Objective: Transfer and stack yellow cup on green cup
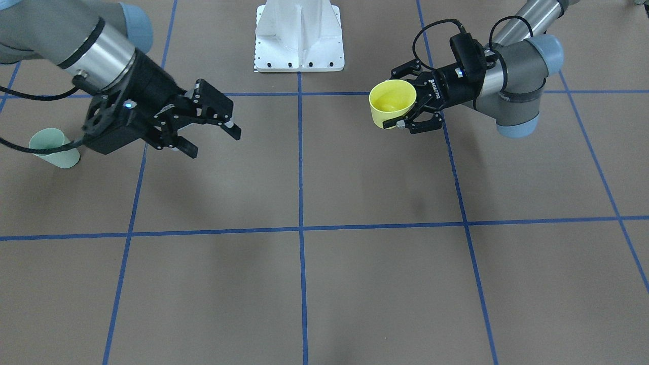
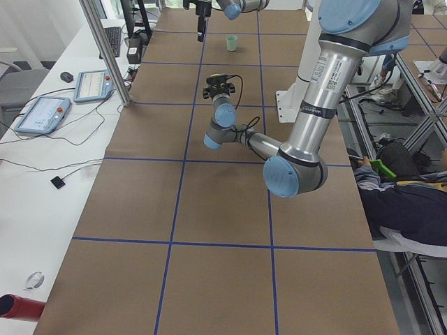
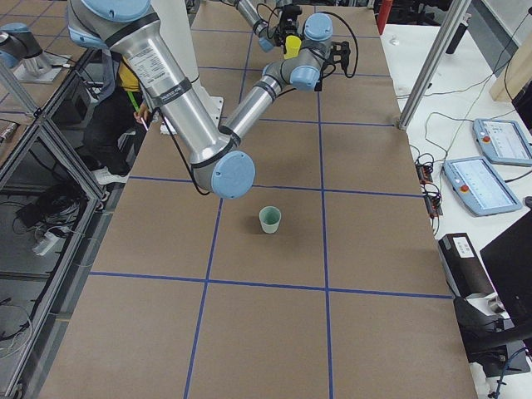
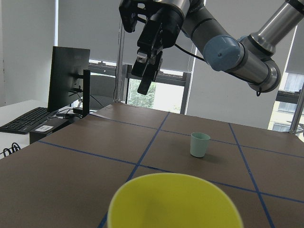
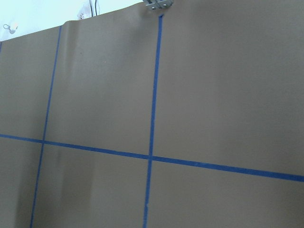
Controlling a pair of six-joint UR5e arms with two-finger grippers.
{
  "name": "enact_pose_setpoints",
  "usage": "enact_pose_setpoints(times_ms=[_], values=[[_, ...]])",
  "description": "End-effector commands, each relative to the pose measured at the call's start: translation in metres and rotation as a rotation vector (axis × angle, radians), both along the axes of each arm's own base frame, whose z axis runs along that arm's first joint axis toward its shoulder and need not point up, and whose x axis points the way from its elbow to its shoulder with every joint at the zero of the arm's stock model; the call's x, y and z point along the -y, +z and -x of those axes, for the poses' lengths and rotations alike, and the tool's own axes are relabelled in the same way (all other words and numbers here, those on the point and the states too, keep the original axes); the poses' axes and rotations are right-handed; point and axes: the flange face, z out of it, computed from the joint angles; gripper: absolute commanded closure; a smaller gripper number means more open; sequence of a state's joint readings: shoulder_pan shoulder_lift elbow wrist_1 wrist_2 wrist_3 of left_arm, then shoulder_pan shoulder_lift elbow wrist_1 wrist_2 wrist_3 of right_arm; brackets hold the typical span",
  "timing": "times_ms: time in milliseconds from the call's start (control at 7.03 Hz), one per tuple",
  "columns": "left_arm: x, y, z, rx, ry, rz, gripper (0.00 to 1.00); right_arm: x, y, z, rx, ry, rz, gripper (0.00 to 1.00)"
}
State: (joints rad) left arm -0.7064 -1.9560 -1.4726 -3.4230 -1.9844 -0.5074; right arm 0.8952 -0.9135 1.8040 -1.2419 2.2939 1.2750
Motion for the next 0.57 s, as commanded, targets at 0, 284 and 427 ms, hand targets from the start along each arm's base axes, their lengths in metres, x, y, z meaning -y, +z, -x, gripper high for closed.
enact_pose_setpoints(times_ms=[0, 284, 427], values=[[0.014, -0.03, -0.019, 0.049, -0.01, 0.022, 1.0, -0.032, -0.039, 0.035, -0.024, -0.038, 0.023, 0.0], [0.023, -0.041, -0.03, 0.127, -0.025, 0.028, 1.0, -0.054, -0.046, 0.069, -0.048, -0.052, 0.013, 0.0], [0.022, -0.038, -0.03, 0.133, -0.024, 0.03, 1.0, -0.065, -0.058, 0.084, -0.073, -0.076, 0.029, 0.0]])
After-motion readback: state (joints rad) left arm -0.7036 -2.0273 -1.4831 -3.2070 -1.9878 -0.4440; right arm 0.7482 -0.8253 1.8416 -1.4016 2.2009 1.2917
